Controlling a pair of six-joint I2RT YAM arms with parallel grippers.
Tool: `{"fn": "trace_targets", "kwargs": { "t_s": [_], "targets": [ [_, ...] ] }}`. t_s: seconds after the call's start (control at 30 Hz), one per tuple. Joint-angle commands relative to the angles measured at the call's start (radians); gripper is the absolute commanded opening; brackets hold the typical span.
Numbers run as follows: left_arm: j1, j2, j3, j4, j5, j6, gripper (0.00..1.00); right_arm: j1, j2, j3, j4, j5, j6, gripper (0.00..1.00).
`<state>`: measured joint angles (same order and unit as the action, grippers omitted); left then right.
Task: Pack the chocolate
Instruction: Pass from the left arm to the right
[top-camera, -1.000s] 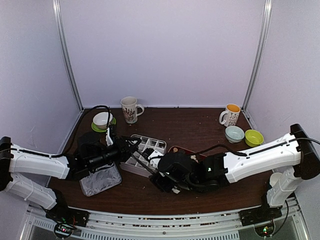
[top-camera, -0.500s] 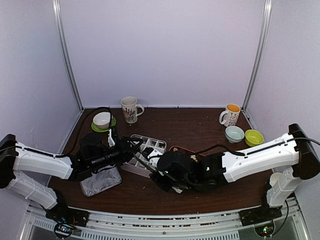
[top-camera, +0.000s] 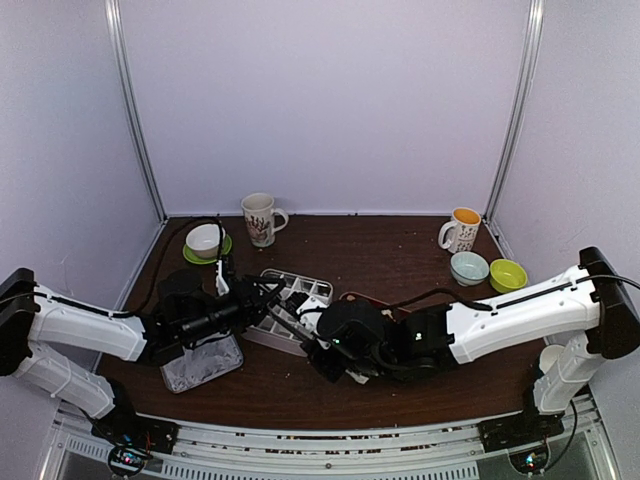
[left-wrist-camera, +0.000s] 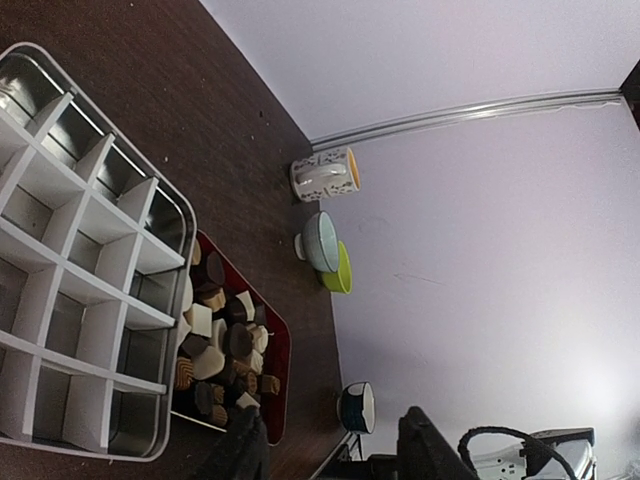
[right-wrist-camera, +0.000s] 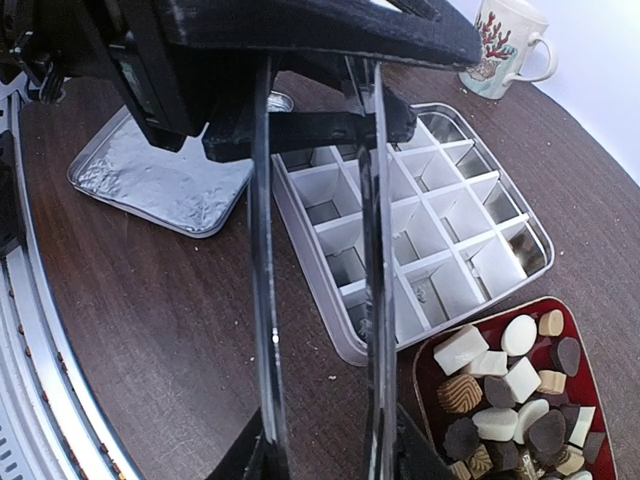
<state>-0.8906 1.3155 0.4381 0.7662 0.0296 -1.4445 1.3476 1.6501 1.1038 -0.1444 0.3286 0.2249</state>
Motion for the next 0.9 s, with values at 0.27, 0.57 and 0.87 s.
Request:
{"fn": "trace_targets", "kwargs": {
  "t_s": [0.27,0.57,0.87],
  "targets": [
    [-0.005,-0.065,-0.022,0.019,-0.022,0.009,0.73,-0.058,-0.113,-0.075,0.029,-0.038,0.071,0.29],
    [-0.005,-0.14,-0.009,-0.114,-0.053,0.052,0.98,-0.069,-0.15,-0.1,-0.007,-0.032,0.083,0.28],
    [0.022,-0.346,-0.004,-0.372,-0.114,0.18,0.98,-0.144,-0.317,-0.22,-0.107,-0.11,0.141,0.29]
  ]
}}
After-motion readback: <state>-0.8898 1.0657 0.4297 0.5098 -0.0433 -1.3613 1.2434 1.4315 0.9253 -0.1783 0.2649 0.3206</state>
